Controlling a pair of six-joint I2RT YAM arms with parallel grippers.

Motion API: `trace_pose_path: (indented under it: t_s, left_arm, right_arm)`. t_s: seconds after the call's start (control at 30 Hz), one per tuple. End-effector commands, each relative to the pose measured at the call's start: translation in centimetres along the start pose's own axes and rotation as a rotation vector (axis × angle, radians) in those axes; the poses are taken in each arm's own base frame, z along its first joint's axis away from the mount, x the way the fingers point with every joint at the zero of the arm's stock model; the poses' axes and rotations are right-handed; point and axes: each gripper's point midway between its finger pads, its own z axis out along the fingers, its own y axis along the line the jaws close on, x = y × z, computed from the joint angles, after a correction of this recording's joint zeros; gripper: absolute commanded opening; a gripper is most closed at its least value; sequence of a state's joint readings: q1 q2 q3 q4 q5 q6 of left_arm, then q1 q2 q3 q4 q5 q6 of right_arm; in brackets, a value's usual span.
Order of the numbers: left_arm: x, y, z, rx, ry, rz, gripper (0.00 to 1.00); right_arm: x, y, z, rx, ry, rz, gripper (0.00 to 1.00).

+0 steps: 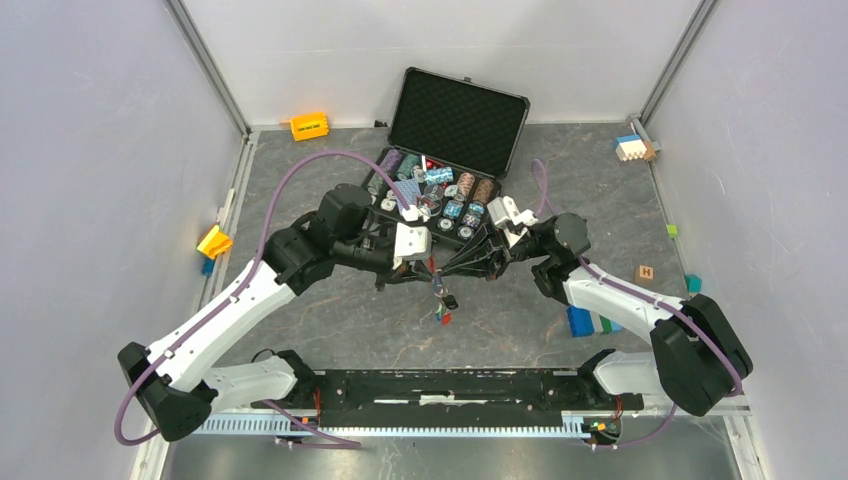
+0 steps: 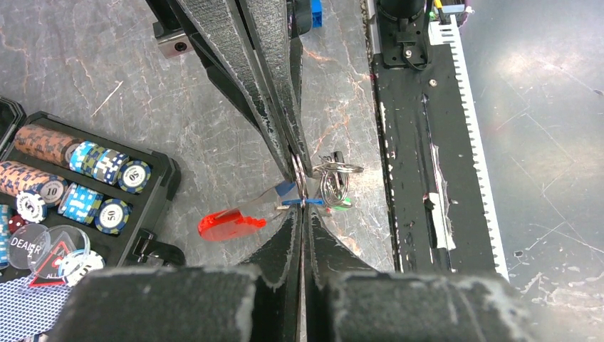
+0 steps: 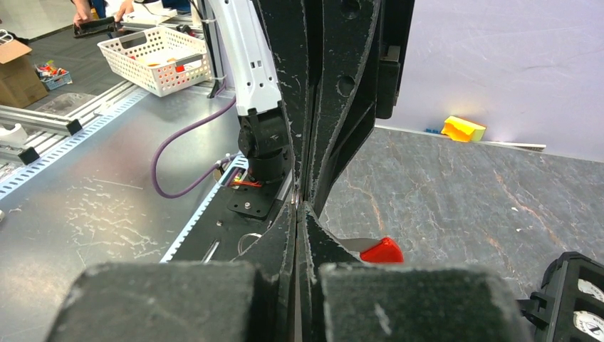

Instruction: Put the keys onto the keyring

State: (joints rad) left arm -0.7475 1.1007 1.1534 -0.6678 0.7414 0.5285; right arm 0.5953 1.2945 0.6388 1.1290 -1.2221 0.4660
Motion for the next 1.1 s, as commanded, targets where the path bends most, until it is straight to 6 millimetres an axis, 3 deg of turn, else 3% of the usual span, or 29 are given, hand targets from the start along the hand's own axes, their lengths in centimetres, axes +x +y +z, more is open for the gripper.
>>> trace_pose_path:
  t_s: [0.0,0.33,0.73,1.07]
  left_arm:
    - [-0.9,0.3,0.3,0.004,-0.043,-0.001,0.02]
    - [-0.6,1.1,1.5,0.029,-0.03,-0.008,0.06]
    - [-0.3,2.0,1.2,-0.019,0.0,0.005,0.3]
    - [-0.2,3.0,-1.7,-0.162,0.074,0.071,0.54]
  right_arm:
    - [-1.7,0.1,0.0,0.015,-0.04,-0.09,0.0]
    - [-1.8,0.7,-0.1,0.005,-0.057,-0.093,0.0]
    - [-1.7,0.7,-0.1,0.004,-0.056,-0.095,0.0]
    - [-1.5,0.5,-0.1,0.01,-0.052,-0.089,0.0]
